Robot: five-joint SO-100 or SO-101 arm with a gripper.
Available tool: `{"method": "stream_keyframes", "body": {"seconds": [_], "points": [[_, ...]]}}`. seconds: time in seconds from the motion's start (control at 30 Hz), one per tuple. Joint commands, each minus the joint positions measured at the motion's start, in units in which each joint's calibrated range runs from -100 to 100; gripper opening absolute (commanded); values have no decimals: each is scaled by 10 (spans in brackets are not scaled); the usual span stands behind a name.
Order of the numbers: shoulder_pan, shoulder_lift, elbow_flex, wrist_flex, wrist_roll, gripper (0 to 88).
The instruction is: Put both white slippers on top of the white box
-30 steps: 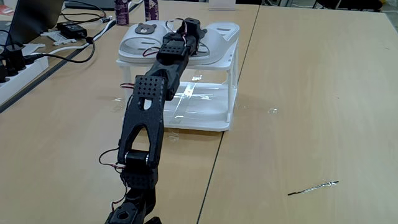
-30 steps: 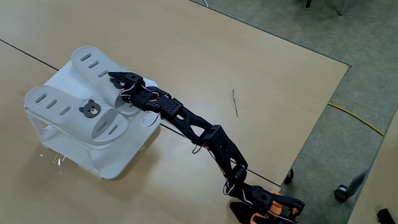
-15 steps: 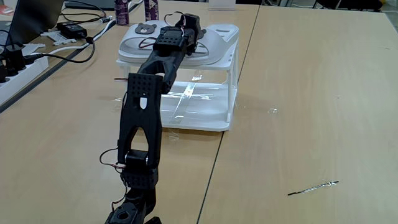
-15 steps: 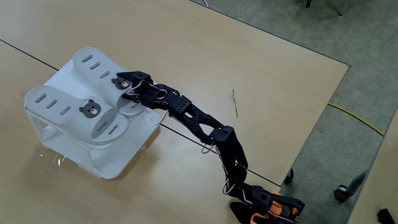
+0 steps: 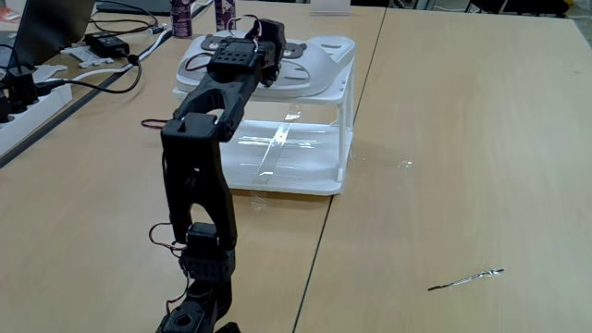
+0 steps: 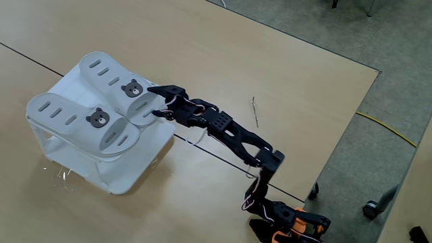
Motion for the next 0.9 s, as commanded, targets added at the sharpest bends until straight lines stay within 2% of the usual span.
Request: {"method": "stream_keyframes", "body": {"seconds": [0.0,0.07,0.1,0.2,0.23,0.63,0.87], "points": [[-5,-157,75,-1,4,310],[-4,-197,88,-7,4,299],[-4,-212,87,-7,4,258],[-1,-218,37,-34,4,19],[-1,-211,27,-71,4,6],[4,-176,55,-766,4,14],[3,-189,129,-1073,4,14]]}}
